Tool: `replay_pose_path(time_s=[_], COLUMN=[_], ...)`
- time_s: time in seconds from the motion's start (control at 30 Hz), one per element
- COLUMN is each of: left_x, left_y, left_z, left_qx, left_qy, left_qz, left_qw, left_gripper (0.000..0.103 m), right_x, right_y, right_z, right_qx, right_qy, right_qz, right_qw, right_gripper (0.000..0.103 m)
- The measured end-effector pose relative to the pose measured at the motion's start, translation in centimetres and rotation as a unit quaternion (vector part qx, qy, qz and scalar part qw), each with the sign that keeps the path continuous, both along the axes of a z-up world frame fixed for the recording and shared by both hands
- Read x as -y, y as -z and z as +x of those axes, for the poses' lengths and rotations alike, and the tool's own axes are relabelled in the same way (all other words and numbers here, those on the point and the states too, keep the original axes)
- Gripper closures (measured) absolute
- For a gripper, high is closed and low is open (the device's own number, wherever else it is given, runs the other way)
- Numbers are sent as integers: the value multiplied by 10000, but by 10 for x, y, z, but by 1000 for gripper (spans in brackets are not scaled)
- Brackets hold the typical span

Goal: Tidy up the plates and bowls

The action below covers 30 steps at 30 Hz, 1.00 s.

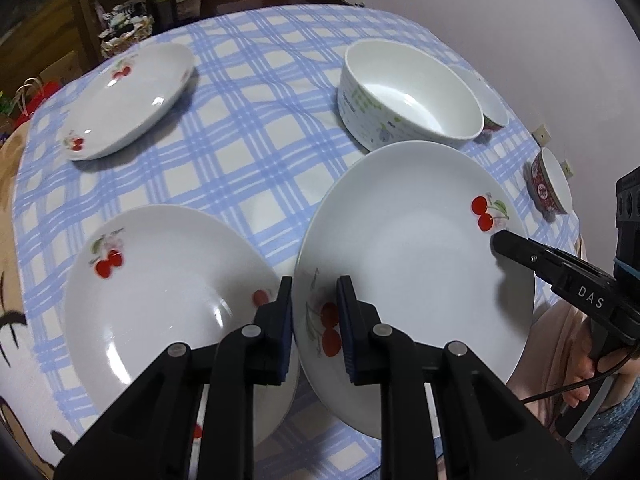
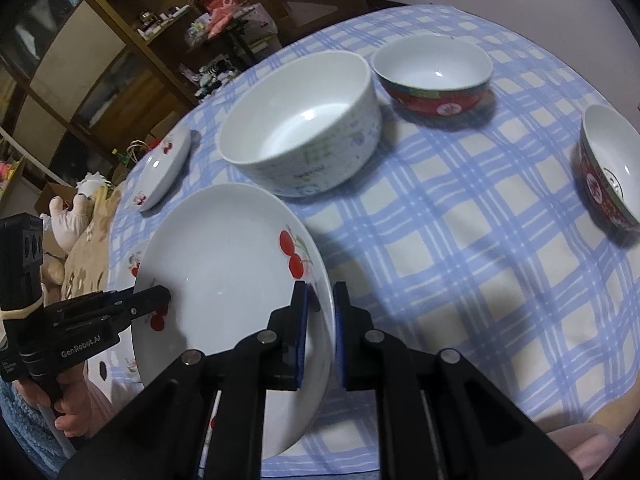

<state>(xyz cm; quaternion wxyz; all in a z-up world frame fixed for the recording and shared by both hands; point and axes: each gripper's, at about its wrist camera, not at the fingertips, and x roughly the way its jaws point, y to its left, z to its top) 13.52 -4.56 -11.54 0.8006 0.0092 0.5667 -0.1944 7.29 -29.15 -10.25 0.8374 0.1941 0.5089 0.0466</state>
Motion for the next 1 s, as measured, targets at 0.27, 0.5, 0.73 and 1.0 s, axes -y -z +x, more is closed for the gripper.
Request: replay_pose_path(time_s=[0.27,0.5,0.73,1.0], left_x=[-21,-44,-73,-110], left_y=[-14,-30,-41,-36], left_z=[-3,-6,-3,-3], left_qx=[101,328,387,283], left_qy=[-394,-644,-948,-1276], left_qz=[-57,101,276,366], left_qw=[9992,9973,9944,9908], left_gripper=[83,83,83,83], right_x=[-24,-46,-77,-114], right_y=[-16,-24,-28,-23], right_z=[5,17,32,48], right_qx=[185,314,375,332], right_qy=[-163,-342,-598,-878], right_qz=[-3,124,231,301], right_qw=[9997,9988,9972,9951], right_gripper=[90,90,90,90])
